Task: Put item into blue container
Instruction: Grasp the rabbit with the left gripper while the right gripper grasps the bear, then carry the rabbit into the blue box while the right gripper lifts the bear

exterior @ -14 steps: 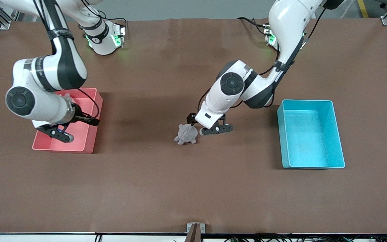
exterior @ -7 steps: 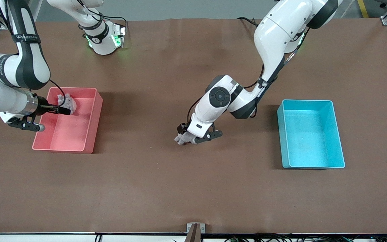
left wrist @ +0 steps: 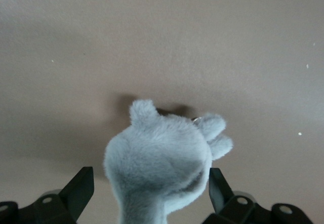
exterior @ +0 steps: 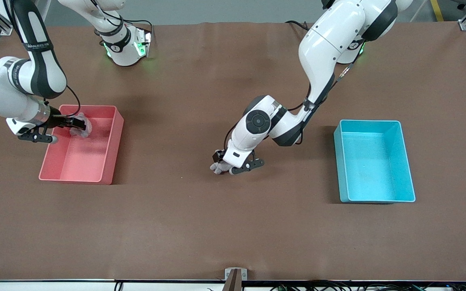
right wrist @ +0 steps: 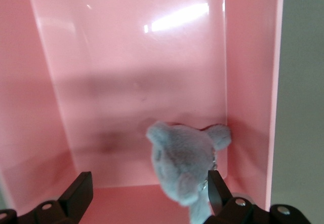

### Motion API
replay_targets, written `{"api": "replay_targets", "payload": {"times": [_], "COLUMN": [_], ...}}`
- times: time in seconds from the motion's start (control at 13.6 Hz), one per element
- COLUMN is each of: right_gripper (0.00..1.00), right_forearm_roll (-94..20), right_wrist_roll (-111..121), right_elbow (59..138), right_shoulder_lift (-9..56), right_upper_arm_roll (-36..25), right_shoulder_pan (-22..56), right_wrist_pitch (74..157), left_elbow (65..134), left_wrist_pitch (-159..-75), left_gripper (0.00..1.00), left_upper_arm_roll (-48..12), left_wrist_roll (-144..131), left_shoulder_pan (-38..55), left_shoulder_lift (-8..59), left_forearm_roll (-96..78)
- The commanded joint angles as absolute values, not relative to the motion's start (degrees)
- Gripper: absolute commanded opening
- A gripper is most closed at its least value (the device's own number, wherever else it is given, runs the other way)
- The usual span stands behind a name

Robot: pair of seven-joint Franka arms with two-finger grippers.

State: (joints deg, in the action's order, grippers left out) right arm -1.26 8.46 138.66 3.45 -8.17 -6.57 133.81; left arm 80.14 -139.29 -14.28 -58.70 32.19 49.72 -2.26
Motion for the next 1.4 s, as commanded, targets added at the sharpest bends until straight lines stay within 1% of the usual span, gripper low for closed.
{"api": "replay_targets", "payload": {"times": [0.0,0.15,0.22,0.29,0.37,0.44,0.51,0.59,0.66,0.81,0.96,1.03,1.1,1.32], "right_gripper": [1.0,1.0,1.0,1.0,1.0,1.0,1.0,1.0,1.0,0.99,0.97,0.93,0.84,0.47], "right_forearm_roll": [-0.4,-0.4,-0.4,-0.3,-0.4,-0.3,-0.3,-0.4,-0.4,-0.4,-0.4,-0.4,-0.4,-0.4], "right_wrist_roll": [10.5,10.5,10.5,10.5,10.5,10.5,10.5,10.5,10.5,10.5,10.5,10.5,10.5,10.5], "right_elbow": [145.6,147.0,147.2,147.2,147.2,147.2,147.2,147.2,147.2,147.2,147.1,147.1,147.1,147.0], "right_shoulder_lift": [1.1,1.8,2.2,2.5,3.0,3.5,4.0,4.8,5.4,6.9,7.8,8.1,8.2,8.2], "right_upper_arm_roll": [-7.1,-7.1,-7.1,-7.1,-7.1,-7.1,-7.1,-7.1,-7.1,-7.1,-7.1,-7.1,-7.1,-7.1], "right_shoulder_pan": [-9.1,-9.3,-9.3,-9.5,-10.0,-10.2,-10.2,-10.2,-10.2,-10.4,-10.4,-10.4,-10.4,-10.4], "right_wrist_pitch": [142.3,145.4,145.6,145.7,145.7,146.0,146.8,147.2,147.8,148.8,148.8,148.8,148.6,147.9], "left_elbow": [78.4,78.4,78.4,78.4,78.4,78.4,78.4,78.4,78.4,78.7,81.2,83.4,85.7,92.9], "left_wrist_pitch": [-139.7,-139.8,-140.6,-141.5,-141.6,-141.6,-141.6,-141.6,-141.6,-141.3,-139.1,-136.7,-134.1,-122.3], "left_gripper": [1.0,0.99,0.93,0.72,0.57,0.45,0.36,0.29,0.25,0.25,0.26,0.26,0.26,0.25], "left_upper_arm_roll": [-13.4,-13.4,-13.4,-13.4,-13.4,-13.4,-13.4,-13.4,-13.4,-13.4,-13.8,-13.8,-13.9,-13.9], "left_wrist_roll": [-59.5,-59.5,-59.5,-59.6,-59.6,-59.8,-61.0,-62.6,-63.1,-62.6,-62.3,-62.1,-61.4,-52.5], "left_shoulder_pan": [33.3,33.3,33.3,33.7,33.6,33.6,33.5,33.3,33.0,32.3,28.9,27.2,25.5,20.2], "left_shoulder_lift": [51.3,52.0,52.5,52.6,52.5,52.5,52.2,51.9,51.4,49.1,44.7,41.1,37.6,25.9], "left_forearm_roll": [-2.9,-2.9,-2.9,-2.9,-2.9,-2.9,-3.0,-2.9,-2.9,-2.7,-2.6,-2.6,-2.6,-2.6]}}
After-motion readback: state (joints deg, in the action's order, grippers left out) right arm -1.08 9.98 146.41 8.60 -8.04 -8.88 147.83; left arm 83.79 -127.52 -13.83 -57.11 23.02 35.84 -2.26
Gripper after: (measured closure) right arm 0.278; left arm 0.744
